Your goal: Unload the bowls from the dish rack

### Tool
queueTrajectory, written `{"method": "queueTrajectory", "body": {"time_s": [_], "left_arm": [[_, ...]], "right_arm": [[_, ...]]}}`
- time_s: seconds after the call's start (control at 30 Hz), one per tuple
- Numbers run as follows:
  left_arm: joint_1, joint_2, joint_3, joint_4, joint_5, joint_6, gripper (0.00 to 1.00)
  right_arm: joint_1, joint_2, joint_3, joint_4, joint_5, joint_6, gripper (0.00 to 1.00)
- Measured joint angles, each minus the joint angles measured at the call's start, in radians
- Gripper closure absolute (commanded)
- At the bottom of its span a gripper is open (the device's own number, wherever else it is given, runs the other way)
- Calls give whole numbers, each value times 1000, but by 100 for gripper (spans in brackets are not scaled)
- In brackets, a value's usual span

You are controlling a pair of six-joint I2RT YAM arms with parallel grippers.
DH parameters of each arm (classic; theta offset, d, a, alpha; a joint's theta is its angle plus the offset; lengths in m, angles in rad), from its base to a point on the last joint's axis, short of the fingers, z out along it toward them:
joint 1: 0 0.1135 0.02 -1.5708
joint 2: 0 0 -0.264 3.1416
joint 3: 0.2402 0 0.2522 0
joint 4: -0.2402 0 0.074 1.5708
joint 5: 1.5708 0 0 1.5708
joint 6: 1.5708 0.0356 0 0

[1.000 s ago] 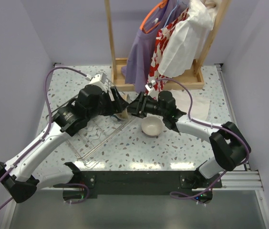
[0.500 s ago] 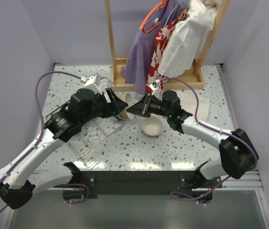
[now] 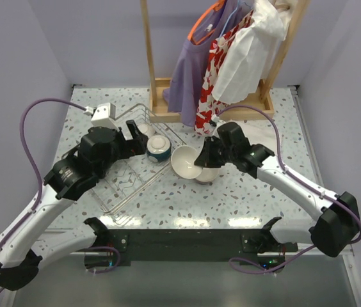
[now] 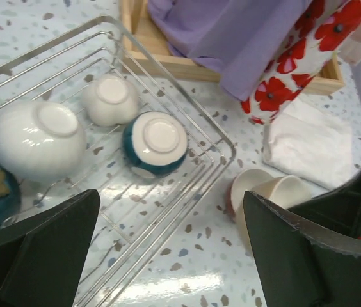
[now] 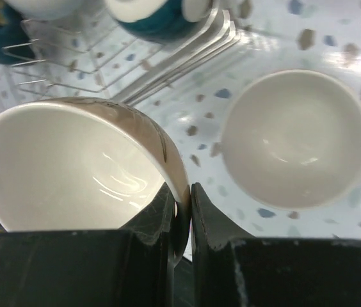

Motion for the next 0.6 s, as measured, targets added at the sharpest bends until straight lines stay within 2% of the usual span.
{"method": "queueTrajectory", "body": {"time_s": [0.23, 0.4, 0.6], "left_arm": [[0, -119, -166, -6, -126, 111, 0], [0, -207, -318, 10, -187, 172, 0], [0, -287, -459, 82, -230, 217, 0]], "right_arm": [[-3, 1, 154, -293, 221, -140, 100], [-19, 47, 201, -385, 289, -190, 100], [-56, 176, 203, -404, 296, -212, 100]]}}
